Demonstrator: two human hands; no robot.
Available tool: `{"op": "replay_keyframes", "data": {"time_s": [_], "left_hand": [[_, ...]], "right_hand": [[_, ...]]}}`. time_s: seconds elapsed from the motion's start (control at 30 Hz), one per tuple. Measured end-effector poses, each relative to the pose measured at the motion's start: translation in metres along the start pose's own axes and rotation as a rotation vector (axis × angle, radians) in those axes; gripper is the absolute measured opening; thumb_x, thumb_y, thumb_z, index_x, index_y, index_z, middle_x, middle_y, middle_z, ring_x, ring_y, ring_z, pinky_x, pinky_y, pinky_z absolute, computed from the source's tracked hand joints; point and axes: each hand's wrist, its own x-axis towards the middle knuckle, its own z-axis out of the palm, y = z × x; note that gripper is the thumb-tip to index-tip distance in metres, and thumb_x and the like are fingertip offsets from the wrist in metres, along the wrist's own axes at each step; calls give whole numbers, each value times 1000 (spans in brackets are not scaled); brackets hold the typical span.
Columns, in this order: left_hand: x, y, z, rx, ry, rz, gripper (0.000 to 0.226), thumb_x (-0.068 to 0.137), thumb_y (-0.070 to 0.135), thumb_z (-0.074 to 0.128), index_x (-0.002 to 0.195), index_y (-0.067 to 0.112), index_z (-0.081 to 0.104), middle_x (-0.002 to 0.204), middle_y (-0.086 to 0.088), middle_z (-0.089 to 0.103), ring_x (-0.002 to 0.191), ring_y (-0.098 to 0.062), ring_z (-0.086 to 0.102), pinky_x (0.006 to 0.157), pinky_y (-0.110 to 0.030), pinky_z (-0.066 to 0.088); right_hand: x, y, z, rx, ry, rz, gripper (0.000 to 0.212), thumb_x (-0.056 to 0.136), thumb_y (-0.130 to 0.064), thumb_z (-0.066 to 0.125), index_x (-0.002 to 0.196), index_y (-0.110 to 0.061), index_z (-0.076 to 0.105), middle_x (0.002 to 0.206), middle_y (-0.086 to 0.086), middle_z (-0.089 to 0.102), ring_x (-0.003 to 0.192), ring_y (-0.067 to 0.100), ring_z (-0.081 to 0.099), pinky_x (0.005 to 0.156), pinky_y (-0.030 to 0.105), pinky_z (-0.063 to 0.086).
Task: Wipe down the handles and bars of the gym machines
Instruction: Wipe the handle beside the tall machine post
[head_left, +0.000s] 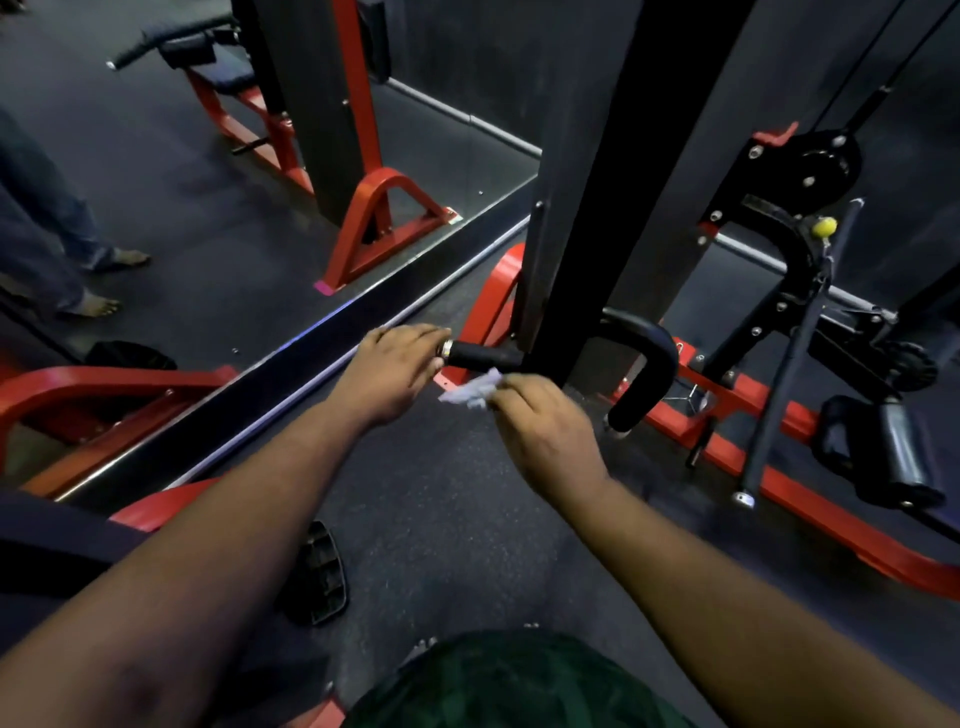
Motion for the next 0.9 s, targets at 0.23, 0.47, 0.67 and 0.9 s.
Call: {"op": "replay_keyframes", "data": {"time_s": [0.23,0.47,0.67,0.9], "left_hand": [[5,0,-4,-75,-10,31,42,99,40,60,135,19,61,134,0,66,122,-24,61,98,-42,48],[12,-3,1,-22,-24,34,41,98,39,51,135,25,60,136,3,65,123,-20,62,113,-45,35],[17,-6,6,-115,-32,10,35,97,32,60,131,28,61,128,1,68,112,-28,65,103,-43,47],[13,-8,1,-105,-38,12,25,95,35,59,119,35,61,117,1,72,99,-32,66,89,-43,51]], "right_hand": [[103,-28,14,-305,-497,106,31,104,-14,39,130,-10,54,123,11,63,113,31,62,81,42,51],[95,-21,12,-455,-540,-85,9,85,-5,72,95,-6,71,85,16,71,71,34,71,59,36,52],[102,-17,18,-420,-572,114,30,104,-10,39,121,-7,63,116,15,65,106,37,66,78,42,49],[100,-22,21,-350,-580,153,26,103,-11,42,119,-12,62,115,11,64,108,33,64,72,39,44]]}}
